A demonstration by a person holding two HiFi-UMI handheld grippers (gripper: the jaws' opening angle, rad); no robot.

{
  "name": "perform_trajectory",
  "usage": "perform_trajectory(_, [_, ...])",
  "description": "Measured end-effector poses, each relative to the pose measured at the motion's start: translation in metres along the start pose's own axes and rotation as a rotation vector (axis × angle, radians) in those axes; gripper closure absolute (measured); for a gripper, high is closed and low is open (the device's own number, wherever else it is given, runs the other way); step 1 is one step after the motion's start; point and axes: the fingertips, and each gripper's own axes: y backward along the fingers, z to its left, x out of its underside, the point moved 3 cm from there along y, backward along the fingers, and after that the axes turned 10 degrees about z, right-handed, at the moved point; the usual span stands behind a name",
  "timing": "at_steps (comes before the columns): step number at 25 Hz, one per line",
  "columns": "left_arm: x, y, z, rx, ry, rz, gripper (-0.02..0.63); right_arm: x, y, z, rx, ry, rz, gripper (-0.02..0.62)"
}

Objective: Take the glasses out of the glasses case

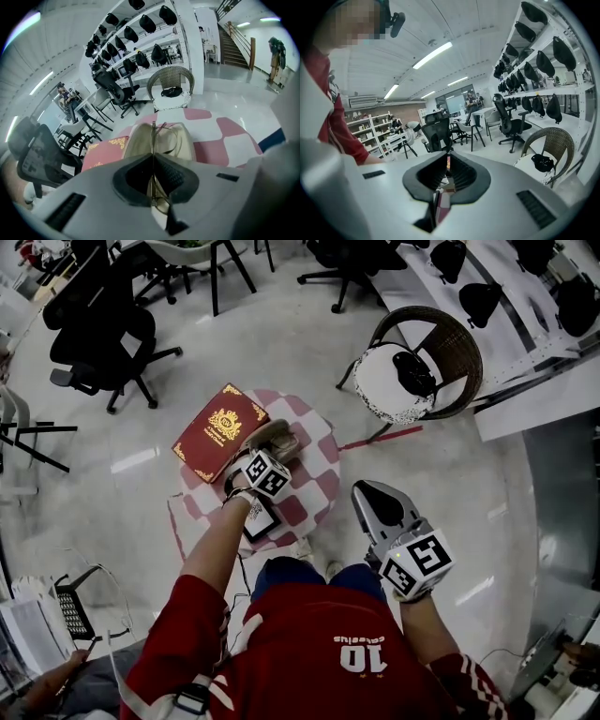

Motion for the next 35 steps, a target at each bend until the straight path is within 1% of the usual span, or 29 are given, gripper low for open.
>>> perform_trajectory(8, [-0.009, 0.039, 0.005, 0.006, 0.034, -0.091, 0.586, -0.006, 0.011, 0.012, 0.002, 0.031, 0.007, 0.566])
perform_trajectory(11, [-0.011, 0.057, 0.013, -0.011, 0.074, -0.129, 0.586, -0.008, 0.014, 0.017, -0.007, 0.043, 0.003, 0.566])
perform_trajectory(15, [-0.014, 0.085, 0.026, -0.061, 0.128, -0.191, 0.586, -0.012, 0.017, 0.022, -0.025, 0.058, -0.006, 0.565])
perform_trajectory(18, [-0.015, 0.113, 0.033, -0.082, 0.175, -0.243, 0.586, -0.016, 0.019, 0.025, -0.043, 0.078, -0.016, 0.566])
perform_trajectory(25, [-0.027, 0.198, 0.042, -0.088, 0.308, -0.41, 0.586, -0.027, 0.033, 0.031, -0.077, 0.107, -0.048, 0.565])
perform_trajectory(30, [-0.035, 0.258, 0.04, -0.106, 0.371, -0.501, 0.586, -0.037, 0.05, 0.034, -0.106, 0.118, -0.078, 0.566])
perform_trajectory(35, [-0.042, 0.323, 0.033, -0.079, 0.453, -0.645, 0.586, -0.046, 0.069, 0.033, -0.113, 0.137, -0.114, 0.566])
